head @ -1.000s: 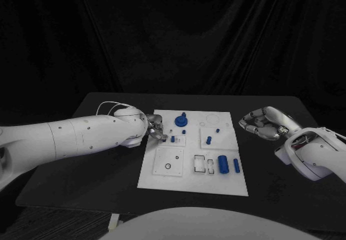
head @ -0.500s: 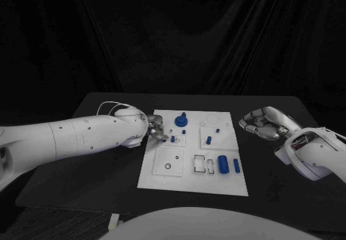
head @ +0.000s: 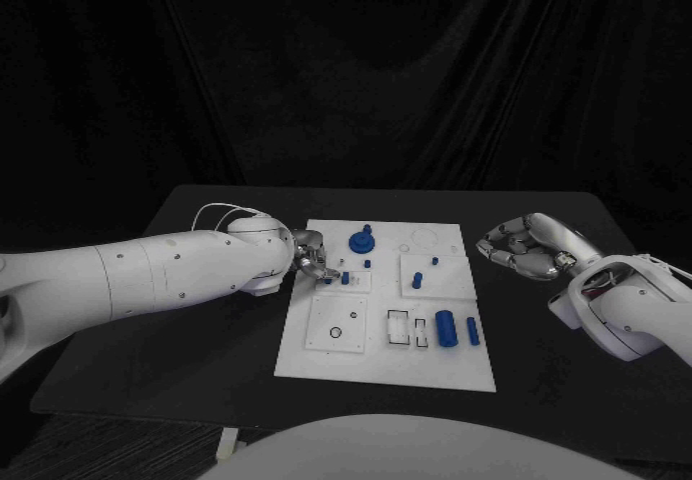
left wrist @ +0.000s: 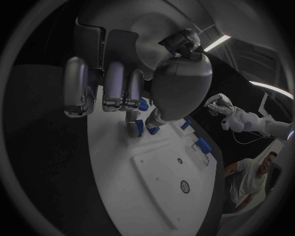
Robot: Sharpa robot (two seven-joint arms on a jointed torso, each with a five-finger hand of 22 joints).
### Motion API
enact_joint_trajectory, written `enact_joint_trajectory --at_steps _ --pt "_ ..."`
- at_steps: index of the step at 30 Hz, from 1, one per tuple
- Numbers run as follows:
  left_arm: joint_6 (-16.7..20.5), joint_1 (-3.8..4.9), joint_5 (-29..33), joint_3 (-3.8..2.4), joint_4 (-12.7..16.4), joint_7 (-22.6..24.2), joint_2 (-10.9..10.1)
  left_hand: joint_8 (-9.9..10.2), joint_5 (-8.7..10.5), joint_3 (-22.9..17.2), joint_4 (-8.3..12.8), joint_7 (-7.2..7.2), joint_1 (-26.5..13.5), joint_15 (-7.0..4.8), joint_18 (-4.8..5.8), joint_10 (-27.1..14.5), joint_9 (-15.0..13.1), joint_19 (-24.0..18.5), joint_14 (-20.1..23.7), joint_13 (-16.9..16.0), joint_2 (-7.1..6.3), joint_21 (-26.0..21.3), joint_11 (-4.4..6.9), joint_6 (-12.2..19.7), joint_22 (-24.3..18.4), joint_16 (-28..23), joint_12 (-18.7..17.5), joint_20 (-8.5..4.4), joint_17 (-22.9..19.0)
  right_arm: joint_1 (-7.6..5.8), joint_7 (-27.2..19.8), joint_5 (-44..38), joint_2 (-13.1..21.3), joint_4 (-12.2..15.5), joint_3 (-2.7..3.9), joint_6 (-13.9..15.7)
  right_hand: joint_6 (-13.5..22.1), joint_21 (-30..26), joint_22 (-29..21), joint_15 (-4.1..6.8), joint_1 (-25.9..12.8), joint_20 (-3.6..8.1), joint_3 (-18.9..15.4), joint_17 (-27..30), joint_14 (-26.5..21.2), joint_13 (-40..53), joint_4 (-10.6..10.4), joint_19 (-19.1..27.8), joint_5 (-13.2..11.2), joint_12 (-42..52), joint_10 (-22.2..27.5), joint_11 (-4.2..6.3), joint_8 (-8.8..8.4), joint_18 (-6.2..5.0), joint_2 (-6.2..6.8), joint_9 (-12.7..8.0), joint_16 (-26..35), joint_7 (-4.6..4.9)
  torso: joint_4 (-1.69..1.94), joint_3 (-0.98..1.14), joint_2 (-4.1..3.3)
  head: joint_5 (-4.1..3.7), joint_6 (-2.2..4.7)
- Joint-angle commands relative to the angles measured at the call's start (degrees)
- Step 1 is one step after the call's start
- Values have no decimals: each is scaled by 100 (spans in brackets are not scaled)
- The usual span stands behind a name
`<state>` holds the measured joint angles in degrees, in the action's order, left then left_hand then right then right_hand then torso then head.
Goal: Assemble the parts on the task board
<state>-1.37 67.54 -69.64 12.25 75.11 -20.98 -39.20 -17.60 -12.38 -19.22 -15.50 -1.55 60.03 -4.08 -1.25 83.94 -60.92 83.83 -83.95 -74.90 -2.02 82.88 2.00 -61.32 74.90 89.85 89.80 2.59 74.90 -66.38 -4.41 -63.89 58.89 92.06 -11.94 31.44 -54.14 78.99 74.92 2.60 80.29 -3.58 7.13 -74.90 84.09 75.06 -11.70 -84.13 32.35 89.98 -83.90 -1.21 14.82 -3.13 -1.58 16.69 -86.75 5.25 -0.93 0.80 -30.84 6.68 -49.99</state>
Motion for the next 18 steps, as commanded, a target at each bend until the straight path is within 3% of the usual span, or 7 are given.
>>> enact_joint_trajectory --at_steps 1,10,18 --pt "-41 -9 8 -4 -1 109 12 43 4 54 -78 -31 -92 48 -82 606 21 -12 -605 -1510 8 -32 -54 -4 1233 15 20 28 1510 15 81 -9 4 5 3 31 -26 -21 1149 36 27 35 31 -1131 501 1494 -8 -166 37 2 -610 25 -33 44 3 -5 25 23 -1 0 0 4 -1" --pt "43 -9 8 -4 -5 194 2 43 16 326 -124 -44 -359 64 -86 606 44 -26 -605 -1510 101 -48 -70 -8 1229 15 20 43 1510 16 81 -9 1 2 3 30 -26 -21 1149 36 27 35 31 -1131 501 1494 -8 -166 37 2 -610 25 -33 44 3 -5 25 23 0 1 1 4 -1" --pt "104 -9 8 -4 -8 267 -4 -175 -39 483 -124 -22 -395 58 -87 606 -184 -28 -605 -1510 176 -47 -57 25 1229 15 20 44 1510 18 89 -9 -2 -2 3 26 -26 -21 1149 36 27 35 31 -1131 501 1494 -8 -166 37 2 -610 25 -33 44 3 -5 25 23 -2 0 1 8 -1"
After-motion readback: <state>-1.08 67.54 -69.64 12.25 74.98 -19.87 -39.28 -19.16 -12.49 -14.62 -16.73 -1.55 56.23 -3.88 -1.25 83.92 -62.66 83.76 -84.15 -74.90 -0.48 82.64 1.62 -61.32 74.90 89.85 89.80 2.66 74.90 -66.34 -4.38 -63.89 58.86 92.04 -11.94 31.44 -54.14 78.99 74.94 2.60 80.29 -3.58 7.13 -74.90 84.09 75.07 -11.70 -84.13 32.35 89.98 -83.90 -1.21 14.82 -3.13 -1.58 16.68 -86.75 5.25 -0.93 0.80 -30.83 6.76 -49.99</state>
